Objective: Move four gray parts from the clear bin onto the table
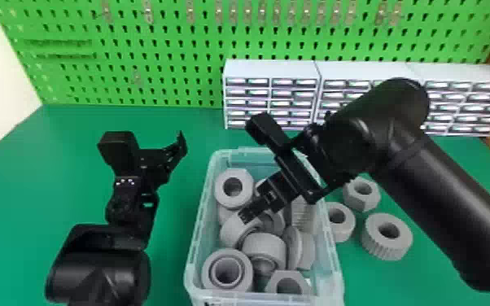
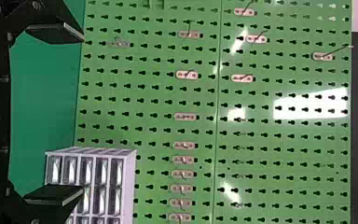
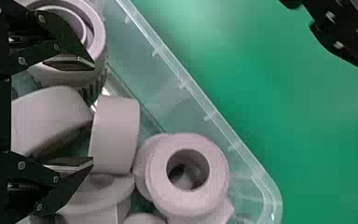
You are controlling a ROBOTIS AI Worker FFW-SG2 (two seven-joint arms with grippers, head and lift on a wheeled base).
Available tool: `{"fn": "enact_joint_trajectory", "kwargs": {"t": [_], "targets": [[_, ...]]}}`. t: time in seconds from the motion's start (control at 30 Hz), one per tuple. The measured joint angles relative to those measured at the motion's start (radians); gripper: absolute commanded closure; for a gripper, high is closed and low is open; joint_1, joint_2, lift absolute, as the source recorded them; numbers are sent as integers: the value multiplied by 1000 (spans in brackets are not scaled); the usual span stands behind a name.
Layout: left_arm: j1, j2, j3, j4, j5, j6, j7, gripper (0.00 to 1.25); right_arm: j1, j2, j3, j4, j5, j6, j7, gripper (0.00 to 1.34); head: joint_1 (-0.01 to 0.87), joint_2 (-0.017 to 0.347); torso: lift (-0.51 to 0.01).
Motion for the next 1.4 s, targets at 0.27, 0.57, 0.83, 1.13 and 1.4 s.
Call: {"fn": "enact_joint_trajectory", "kwargs": {"t": [0.27, 0.57, 0.83, 1.13, 1.4], "targets": [[-8, 8, 0, 0, 0, 0, 0, 142, -17, -7, 52, 17, -63, -10, 0, 535, 693, 72, -52], [-18, 21, -3, 0, 7, 0, 4, 142, -28, -6, 82, 25, -118, -15, 1, 535, 693, 72, -52], [-25, 40, -29, 0, 28, -5, 29, 142, -39, -5, 111, 38, -144, -17, 0, 535, 693, 72, -52], [-31, 62, -53, 0, 47, -8, 49, 142, -44, 0, 144, 73, -162, -20, 1, 536, 693, 72, -52], [-37, 64, -58, 0, 49, -9, 51, 142, -49, 6, 170, 102, -169, -25, 1, 536, 693, 72, -52]]}}
